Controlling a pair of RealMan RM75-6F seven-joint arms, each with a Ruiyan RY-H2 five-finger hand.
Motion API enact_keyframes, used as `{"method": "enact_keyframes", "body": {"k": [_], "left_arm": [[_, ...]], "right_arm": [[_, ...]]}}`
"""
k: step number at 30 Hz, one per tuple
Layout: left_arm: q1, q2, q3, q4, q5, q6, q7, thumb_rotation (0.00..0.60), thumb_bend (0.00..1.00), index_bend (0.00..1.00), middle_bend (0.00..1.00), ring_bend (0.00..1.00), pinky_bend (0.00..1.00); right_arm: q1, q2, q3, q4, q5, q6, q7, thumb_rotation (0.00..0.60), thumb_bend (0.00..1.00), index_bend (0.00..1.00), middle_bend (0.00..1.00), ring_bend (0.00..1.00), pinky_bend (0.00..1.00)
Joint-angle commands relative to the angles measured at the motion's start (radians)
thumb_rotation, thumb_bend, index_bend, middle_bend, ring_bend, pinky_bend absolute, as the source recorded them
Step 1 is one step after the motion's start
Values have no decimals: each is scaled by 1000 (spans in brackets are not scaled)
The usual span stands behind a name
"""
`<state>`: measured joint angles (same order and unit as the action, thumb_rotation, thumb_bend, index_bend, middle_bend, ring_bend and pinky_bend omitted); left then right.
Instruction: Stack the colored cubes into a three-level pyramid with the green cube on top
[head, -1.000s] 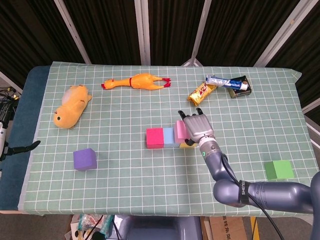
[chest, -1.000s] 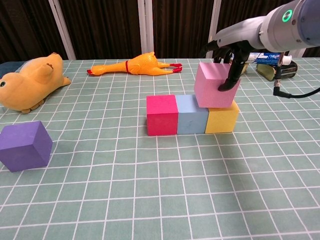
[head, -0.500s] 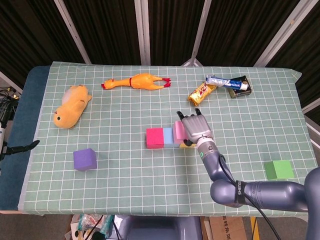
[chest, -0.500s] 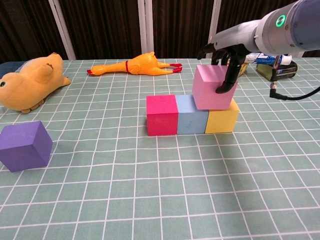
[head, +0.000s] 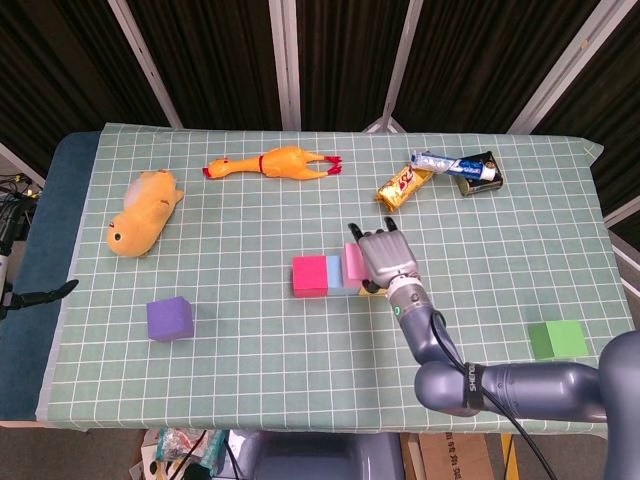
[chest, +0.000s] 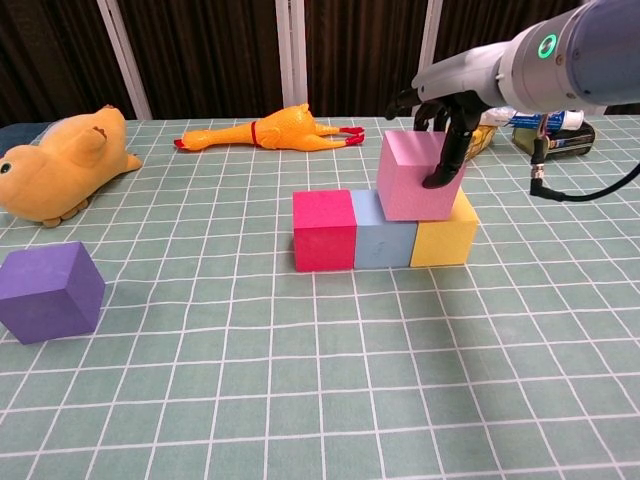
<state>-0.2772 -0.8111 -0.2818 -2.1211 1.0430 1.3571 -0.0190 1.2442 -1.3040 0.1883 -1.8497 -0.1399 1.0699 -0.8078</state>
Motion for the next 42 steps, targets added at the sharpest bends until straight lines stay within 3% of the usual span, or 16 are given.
{"method": "enact_keyframes", "body": {"k": [1,42], "left_arm": [[1,1,0,-1,2,1,-3,600,71,0,38,16,73],[2,9,2,-2,7,-4,-21,600,71,0,38,16,73]], "right_arm": [[2,-4,-3,2,1,1,-5,600,346,0,346,276,0],[7,-37,-2,23,12,31,-52,600,346,0,346,276,0]]}}
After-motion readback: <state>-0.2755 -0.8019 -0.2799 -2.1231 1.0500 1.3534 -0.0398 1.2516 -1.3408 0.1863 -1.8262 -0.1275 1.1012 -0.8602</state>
